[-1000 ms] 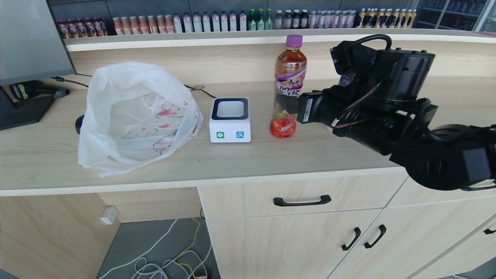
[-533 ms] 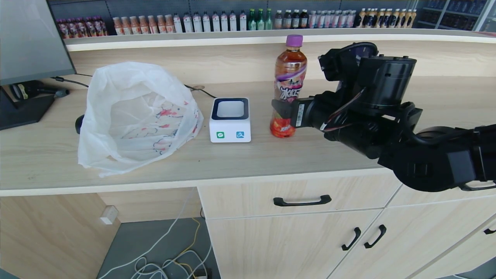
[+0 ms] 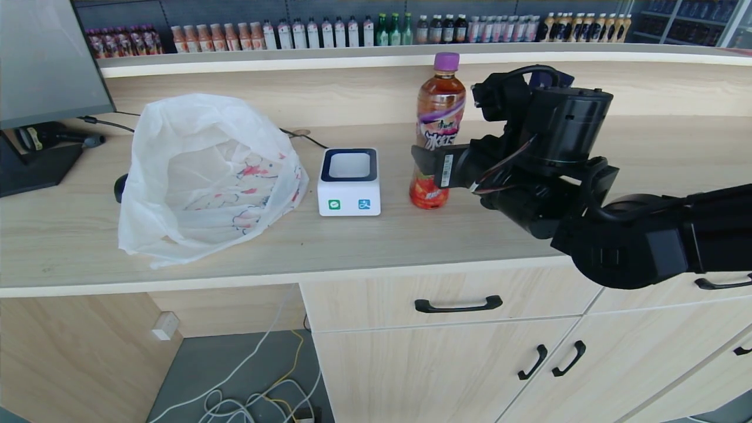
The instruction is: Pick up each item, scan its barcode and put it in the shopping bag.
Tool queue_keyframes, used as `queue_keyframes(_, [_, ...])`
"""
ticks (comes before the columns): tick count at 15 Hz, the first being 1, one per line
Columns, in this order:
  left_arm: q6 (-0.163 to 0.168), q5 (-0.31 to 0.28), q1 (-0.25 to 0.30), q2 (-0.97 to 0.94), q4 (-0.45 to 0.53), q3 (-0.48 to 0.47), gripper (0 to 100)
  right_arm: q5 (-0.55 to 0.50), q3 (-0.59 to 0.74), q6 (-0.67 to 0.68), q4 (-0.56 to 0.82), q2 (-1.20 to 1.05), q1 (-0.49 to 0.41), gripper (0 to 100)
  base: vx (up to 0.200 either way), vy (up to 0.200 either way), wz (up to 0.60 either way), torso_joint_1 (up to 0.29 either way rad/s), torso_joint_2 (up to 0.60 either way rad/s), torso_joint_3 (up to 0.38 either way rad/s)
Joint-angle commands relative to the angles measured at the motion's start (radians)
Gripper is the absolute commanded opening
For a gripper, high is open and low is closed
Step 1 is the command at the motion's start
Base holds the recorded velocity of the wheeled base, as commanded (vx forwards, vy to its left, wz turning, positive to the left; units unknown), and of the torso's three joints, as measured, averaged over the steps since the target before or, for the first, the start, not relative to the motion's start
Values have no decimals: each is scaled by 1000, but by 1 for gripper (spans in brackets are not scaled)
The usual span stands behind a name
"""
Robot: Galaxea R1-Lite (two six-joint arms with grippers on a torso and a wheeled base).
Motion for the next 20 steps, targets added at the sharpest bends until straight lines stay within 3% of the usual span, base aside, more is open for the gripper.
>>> queue_keyframes(1, [0, 0, 0, 0, 0, 0, 0, 0, -9, -4, -41, 38, 3, 100, 0, 0, 0, 0, 0, 0])
queue_keyframes(5, [0, 0, 0, 0, 0, 0, 0, 0, -31, -37, -97, 76, 3, 100, 0, 0, 0, 0, 0, 0])
queue_keyframes(20, [0, 0, 0, 0, 0, 0, 0, -4, -140, -90, -106, 145, 3, 100, 0, 0, 0, 0, 0, 0])
